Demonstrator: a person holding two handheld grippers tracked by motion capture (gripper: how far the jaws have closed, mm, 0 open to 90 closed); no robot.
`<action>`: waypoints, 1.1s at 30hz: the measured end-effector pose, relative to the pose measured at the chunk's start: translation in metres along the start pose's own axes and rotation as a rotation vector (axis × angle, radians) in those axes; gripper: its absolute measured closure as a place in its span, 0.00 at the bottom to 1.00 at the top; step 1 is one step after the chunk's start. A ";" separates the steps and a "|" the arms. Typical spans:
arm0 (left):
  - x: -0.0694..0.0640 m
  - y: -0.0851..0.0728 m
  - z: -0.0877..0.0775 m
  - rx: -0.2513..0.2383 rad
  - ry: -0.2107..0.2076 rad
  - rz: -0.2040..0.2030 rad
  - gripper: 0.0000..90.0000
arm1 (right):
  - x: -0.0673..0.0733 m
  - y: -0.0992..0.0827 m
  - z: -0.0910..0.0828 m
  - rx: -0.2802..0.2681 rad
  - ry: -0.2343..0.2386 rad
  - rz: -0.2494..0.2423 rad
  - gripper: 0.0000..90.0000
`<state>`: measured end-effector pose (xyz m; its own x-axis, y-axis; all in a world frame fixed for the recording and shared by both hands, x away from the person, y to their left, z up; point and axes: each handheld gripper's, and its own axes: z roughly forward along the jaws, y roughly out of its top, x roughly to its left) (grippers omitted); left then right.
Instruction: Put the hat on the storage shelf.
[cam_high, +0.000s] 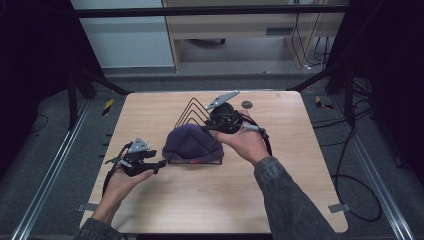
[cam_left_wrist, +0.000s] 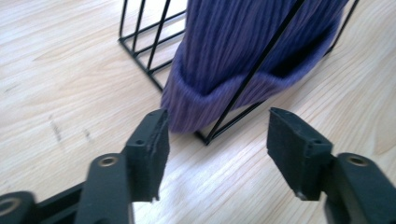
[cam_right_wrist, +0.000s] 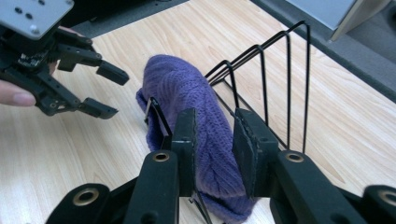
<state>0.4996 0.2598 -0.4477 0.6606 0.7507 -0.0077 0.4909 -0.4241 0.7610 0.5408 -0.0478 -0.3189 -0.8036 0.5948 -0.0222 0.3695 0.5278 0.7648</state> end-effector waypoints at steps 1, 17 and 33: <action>0.000 -0.002 -0.001 0.002 0.005 -0.001 0.39 | 0.000 0.000 0.000 0.000 0.000 0.000 0.78; 0.014 -0.039 0.010 0.169 0.125 -0.097 0.17 | -0.008 -0.008 -0.024 -0.051 -0.068 0.040 0.57; 0.019 -0.050 0.017 0.202 0.138 -0.113 0.04 | -0.020 -0.030 -0.045 -0.062 -0.129 0.090 0.35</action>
<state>0.4973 0.2868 -0.4973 0.5184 0.8550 0.0142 0.6692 -0.4160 0.6157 0.5249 -0.1030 -0.3124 -0.7003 0.7132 -0.0309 0.4052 0.4328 0.8053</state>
